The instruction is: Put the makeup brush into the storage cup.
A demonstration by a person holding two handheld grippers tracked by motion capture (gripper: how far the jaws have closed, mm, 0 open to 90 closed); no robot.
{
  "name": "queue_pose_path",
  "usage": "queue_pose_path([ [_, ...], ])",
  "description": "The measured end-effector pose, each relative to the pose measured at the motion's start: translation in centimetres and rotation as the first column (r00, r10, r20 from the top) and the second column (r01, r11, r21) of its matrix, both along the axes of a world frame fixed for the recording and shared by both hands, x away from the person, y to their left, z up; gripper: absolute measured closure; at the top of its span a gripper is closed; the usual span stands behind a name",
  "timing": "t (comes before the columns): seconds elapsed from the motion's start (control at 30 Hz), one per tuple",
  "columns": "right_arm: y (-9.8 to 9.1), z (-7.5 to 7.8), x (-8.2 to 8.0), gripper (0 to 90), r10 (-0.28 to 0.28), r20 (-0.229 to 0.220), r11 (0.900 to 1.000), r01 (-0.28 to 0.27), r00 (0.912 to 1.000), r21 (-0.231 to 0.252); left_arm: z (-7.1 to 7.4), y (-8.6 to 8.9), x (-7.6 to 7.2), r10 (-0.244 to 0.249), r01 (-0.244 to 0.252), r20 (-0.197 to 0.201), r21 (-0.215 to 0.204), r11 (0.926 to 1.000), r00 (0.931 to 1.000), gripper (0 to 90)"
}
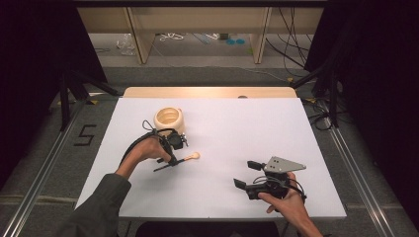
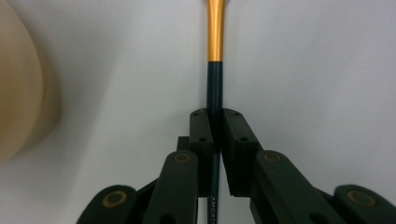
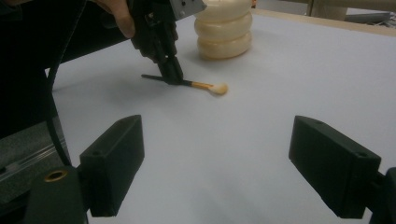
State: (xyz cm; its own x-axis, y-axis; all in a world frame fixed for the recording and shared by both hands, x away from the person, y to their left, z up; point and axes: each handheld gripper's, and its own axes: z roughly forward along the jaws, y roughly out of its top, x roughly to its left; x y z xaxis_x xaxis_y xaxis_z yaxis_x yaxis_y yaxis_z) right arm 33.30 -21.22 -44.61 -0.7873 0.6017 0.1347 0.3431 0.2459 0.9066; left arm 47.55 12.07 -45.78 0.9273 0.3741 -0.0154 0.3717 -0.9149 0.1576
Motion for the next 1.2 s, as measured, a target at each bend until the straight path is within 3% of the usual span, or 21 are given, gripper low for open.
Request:
queue_pose_path([
  [0.17, -0.1, 0.1, 0.0, 19.0, -0.004, -0.008, 0.9999, 0.004, 1.0, -0.016, 0.0, 0.1, 0.0, -0.001, 0.001, -0.003, -0.005, 1.0, 1.0, 83.3],
  [0.23, 0.1, -0.1, 0.1, 19.0, 0.005, 0.004, 0.9998, -0.005, 1.0, 0.018, 0.0, 0.1, 0.0, -0.001, 0.001, -0.008, -0.008, 1.0, 1.0, 83.3],
  [0.5, 0.0, -0.1, 0.1, 19.0, 0.005, 0.002, 0.9998, -0.005, 1.0, 0.02, 1.3, 0.2, -0.2, -0.009, 0.009, -0.006, -0.091, 0.9958, 0.9999, 83.3],
  [0.57, 0.0, -0.1, 0.2, 19.0, 0.001, 0.005, 0.9998, -0.001, 1.0, 0.021, 1.9, 0.3, -0.5, 0.032, -0.032, -0.002, -0.156, 0.9872, 0.9995, 83.3],
  [0.7, -0.1, -0.1, 0.1, 19.0, 0.0, -0.005, 0.9999, 0.0, 1.0, 0.013, 2.9, 0.4, -0.9, 0.038, -0.036, 0.008, -0.196, 0.9799, 0.9992, 83.3],
  [0.77, 0.0, -0.1, 0.2, 19.0, -0.001, -0.001, 0.9998, 0.001, 1.0, 0.019, 3.5, 0.5, -1.1, 0.03, -0.022, 0.03, -0.228, 0.9733, 0.9991, 83.3],
  [0.93, -0.1, -0.1, 0.2, 19.1, -0.004, -0.002, 0.9995, 0.005, 1.0, 0.031, 4.6, 0.4, -1.6, 0.065, -0.039, 0.075, -0.306, 0.9511, 0.9951, 83.3],
  [0.97, -0.3, 0.1, 0.0, 19.1, -0.015, -0.015, 0.9999, 0.015, 0.9998, -0.003, 4.8, 0.4, -1.6, 0.063, -0.031, 0.094, -0.312, 0.9496, 0.9936, 83.3],
  [1.03, -0.1, -0.1, 0.2, 19.1, -0.005, -0.005, 0.9997, 0.005, 1.0, 0.022, 5.0, 0.3, -1.8, 0.074, -0.032, 0.116, -0.329, 0.9439, 0.9905, 83.3],
  [1.07, -0.2, 0.0, 0.1, 19.1, -0.008, -0.011, 0.9999, 0.009, 0.9999, 0.011, 4.9, 0.1, -2.2, 0.124, -0.069, 0.122, -0.377, 0.9238, 0.9848, 83.2],
  [1.1, -0.1, -0.1, 0.2, 19.1, -0.006, -0.003, 0.9995, 0.006, 1.0, 0.03, 5.0, 0.0, -2.2, 0.128, -0.068, 0.132, -0.389, 0.9189, 0.9829, 83.3],
  [1.13, 0.0, -0.1, 0.1, 19.1, -0.003, -0.026, 0.9993, 0.004, 0.9997, 0.037, 5.1, 0.0, -2.3, 0.13, -0.067, 0.134, -0.397, 0.9153, 0.9825, 83.2],
  [1.2, 0.0, -0.1, 0.1, 19.1, -0.002, -0.025, 0.9994, 0.003, 0.9997, 0.033, 5.3, 0.0, -2.5, 0.138, -0.066, 0.145, -0.417, 0.9067, 0.9797, 83.2],
])
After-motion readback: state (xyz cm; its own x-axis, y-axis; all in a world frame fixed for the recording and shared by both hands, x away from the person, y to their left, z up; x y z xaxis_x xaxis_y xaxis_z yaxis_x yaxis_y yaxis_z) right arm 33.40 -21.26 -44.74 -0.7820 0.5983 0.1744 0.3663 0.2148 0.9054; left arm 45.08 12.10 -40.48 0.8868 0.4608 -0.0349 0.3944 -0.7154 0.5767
